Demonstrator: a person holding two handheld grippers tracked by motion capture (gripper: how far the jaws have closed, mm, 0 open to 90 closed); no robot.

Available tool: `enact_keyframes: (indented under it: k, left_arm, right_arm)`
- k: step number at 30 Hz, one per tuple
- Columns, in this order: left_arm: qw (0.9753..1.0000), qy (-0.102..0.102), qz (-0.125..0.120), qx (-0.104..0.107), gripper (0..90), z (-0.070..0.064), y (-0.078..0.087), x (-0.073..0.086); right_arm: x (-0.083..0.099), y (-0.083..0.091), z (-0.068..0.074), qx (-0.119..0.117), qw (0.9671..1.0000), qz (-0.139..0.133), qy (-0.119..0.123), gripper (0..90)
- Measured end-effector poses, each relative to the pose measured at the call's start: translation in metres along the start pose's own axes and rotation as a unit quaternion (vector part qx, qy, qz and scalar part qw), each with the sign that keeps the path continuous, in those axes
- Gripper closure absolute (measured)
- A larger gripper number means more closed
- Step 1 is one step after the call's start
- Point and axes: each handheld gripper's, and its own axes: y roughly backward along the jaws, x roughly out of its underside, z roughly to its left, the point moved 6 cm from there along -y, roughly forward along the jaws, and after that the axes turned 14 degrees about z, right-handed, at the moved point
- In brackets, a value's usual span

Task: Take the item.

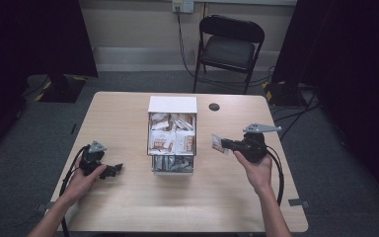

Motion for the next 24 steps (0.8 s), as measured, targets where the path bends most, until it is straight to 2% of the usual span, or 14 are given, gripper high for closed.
enact_keyframes:
  k: [3, 8, 13, 14, 19, 24]
  left_arm:
    - [1.0000, 0.000, 0.000, 0.000, 0.0, 0.000, 0.000, 0.000]
    - [1.0000, 0.000, 0.000, 0.000, 0.0, 0.000, 0.000, 0.000]
    - [1.0000, 0.000, 0.000, 0.000, 0.0, 0.000, 0.000, 0.000]
    - [1.0000, 0.000, 0.000, 0.000, 0.0, 0.000, 0.000, 0.000]
    - [1.0000, 0.000, 0.000, 0.000, 0.0, 0.000, 0.000, 0.000]
    - [1.0000, 0.000, 0.000, 0.000, 0.0, 0.000, 0.000, 0.000]
  right_arm:
    - [0.002, -0.005, -0.002, -0.001, 1.0000, 0.002, -0.003, 90.0]
    - [0.011, -0.014, -0.009, 0.005, 0.9997, 0.022, -0.011, 90.0]
    - [0.016, -0.024, -0.012, 0.001, 0.9994, 0.030, -0.017, 90.0]
    - [0.021, -0.032, -0.014, 0.001, 0.9988, 0.044, -0.020, 90.0]
    - [0.027, -0.043, -0.017, -0.003, 0.9980, 0.056, -0.027, 90.0]
    - [0.032, -0.058, -0.017, -0.005, 0.9969, 0.075, -0.021, 90.0]
